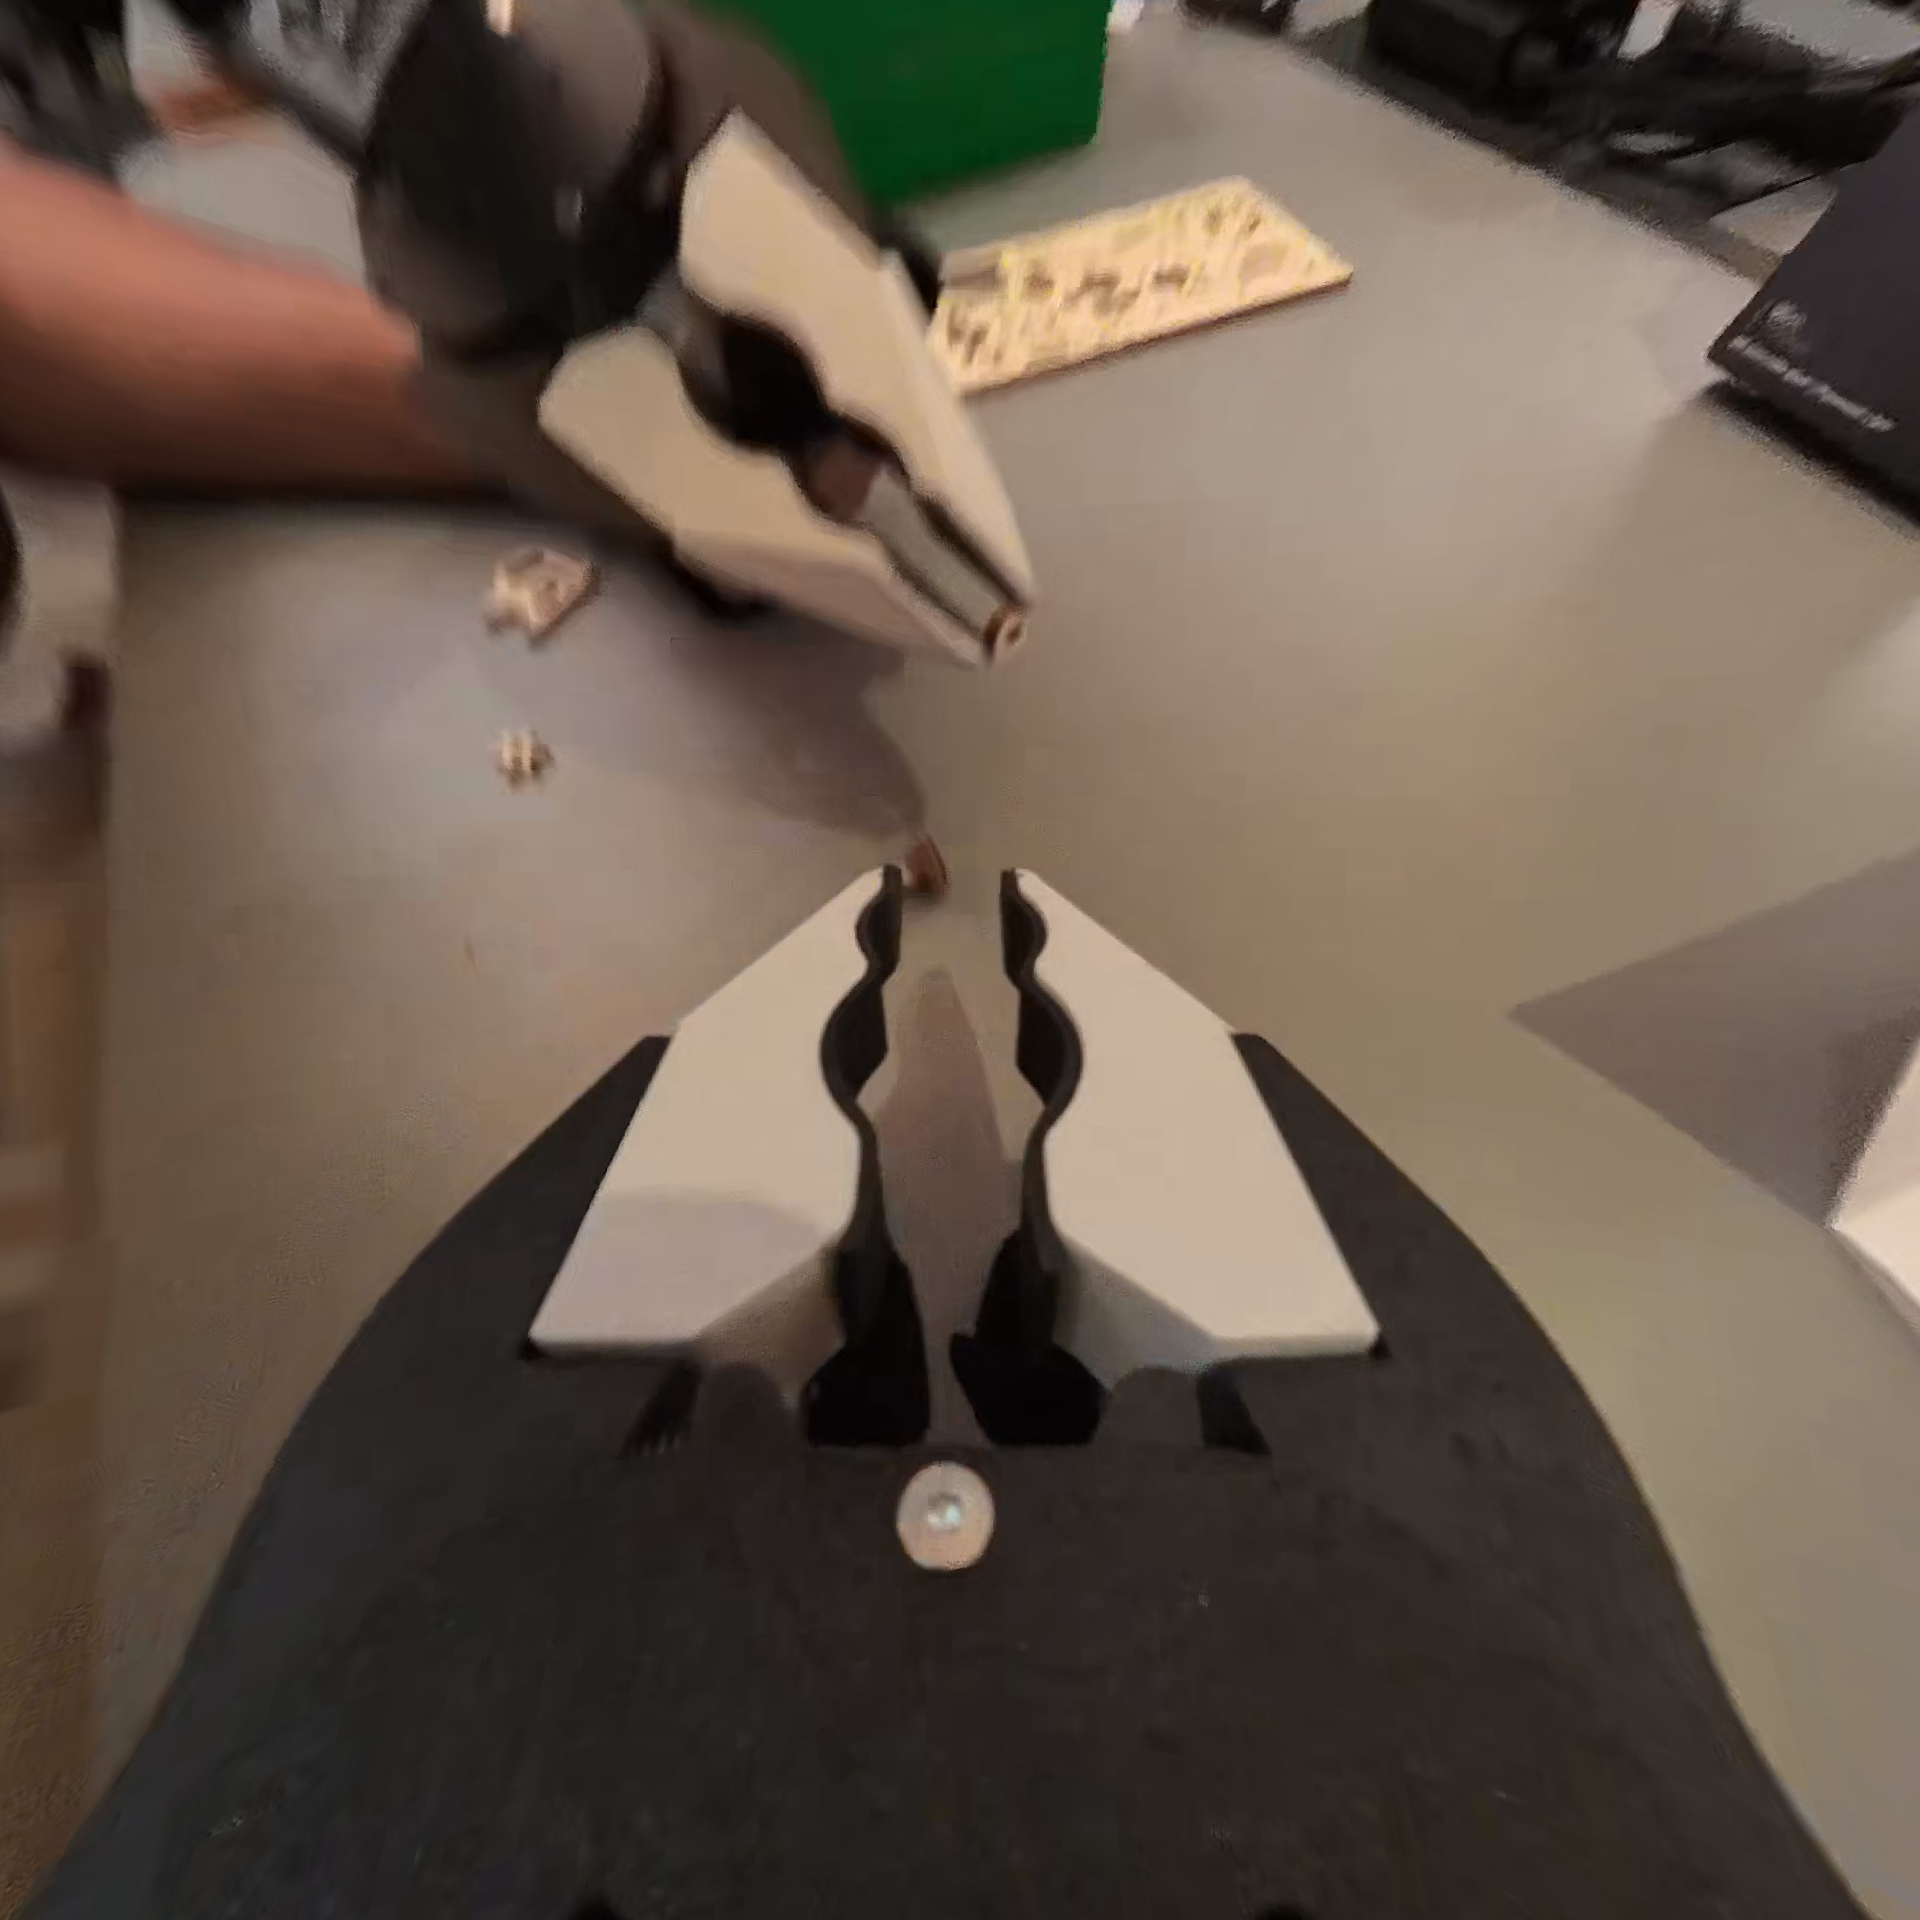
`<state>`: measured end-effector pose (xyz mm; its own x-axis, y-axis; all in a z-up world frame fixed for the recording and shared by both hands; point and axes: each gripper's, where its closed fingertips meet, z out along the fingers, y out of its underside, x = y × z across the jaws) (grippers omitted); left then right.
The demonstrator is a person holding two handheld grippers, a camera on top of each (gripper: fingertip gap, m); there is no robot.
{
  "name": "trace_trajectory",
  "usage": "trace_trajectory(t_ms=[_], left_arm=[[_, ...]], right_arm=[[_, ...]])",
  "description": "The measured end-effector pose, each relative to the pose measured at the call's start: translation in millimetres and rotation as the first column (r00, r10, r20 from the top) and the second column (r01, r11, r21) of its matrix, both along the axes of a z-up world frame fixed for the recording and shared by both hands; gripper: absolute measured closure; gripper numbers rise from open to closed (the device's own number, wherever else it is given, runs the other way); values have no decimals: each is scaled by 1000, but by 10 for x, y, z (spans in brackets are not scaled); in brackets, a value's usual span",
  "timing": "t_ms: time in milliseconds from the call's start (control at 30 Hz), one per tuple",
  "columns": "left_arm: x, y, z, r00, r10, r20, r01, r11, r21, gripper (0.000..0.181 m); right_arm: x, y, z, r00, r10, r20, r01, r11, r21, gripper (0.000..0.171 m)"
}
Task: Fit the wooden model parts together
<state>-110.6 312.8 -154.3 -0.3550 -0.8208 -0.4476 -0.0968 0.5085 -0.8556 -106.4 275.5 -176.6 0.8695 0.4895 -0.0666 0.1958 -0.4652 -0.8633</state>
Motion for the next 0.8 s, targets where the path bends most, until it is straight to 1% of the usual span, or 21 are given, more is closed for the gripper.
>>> trace_trajectory(t_ms=[67, 100, 167, 267, 333, 400, 467, 500, 567, 700, 800], left_arm=[[2, 35, -3, 1000, 6, -7, -6, 1000, -7, 175], [4, 59, 0, 1000, 11, -9, -11, 1000, -13, 175], [6, 113, 7, 1000, 20, -10, -21, 1000, -24, 175], [6, 180, 32, 999, 33, -8, -34, 998, -52, 175], [7, 199, 51, 999, 35, -7, -35, 997, -74, 175], [4, 204, 62, 999, 35, -4, -35, 996, -82, 175], [3, 196, 55, 1000, 31, -6, -31, 997, -76, 175], [5, 192, 48, 1000, 30, -8, -30, 997, -72, 175], [4, 184, 39, 1000, 26, -13, -26, 997, -69, 175], [-6, 179, 55, 1000, 16, -8, -17, 997, -79, 175], [-13, 184, 53, 1000, 9, -15, -11, 996, -90, 175]], right_arm=[[104, -86, -160, 991, 26, 131, -23, 999, -29, 151], [93, -116, -216, 987, 45, 153, -39, 998, -42, 148], [-59, -138, -265, 983, 95, 157, -88, 995, -52, 147], [-247, -67, -275, 961, 145, 236, -149, 989, -1, 153], [-340, -18, -313, 968, 151, 200, -147, 989, -36, 153], [-365, -8, -368, 962, 170, 213, -159, 985, -67, 151], [-372, -11, -308, 947, 199, 253, -205, 979, 0, 156], [-354, -5, -279, 934, 217, 284, -234, 972, 29, 160], [-311, -3, -277, 894, 295, 338, -318, 948, 14, 160], [-332, 81, -259, 823, 437, 363, -470, 883, 4, 161], [-374, 117, -323, 762, 524, 380, -554, 832, -35, 161]])
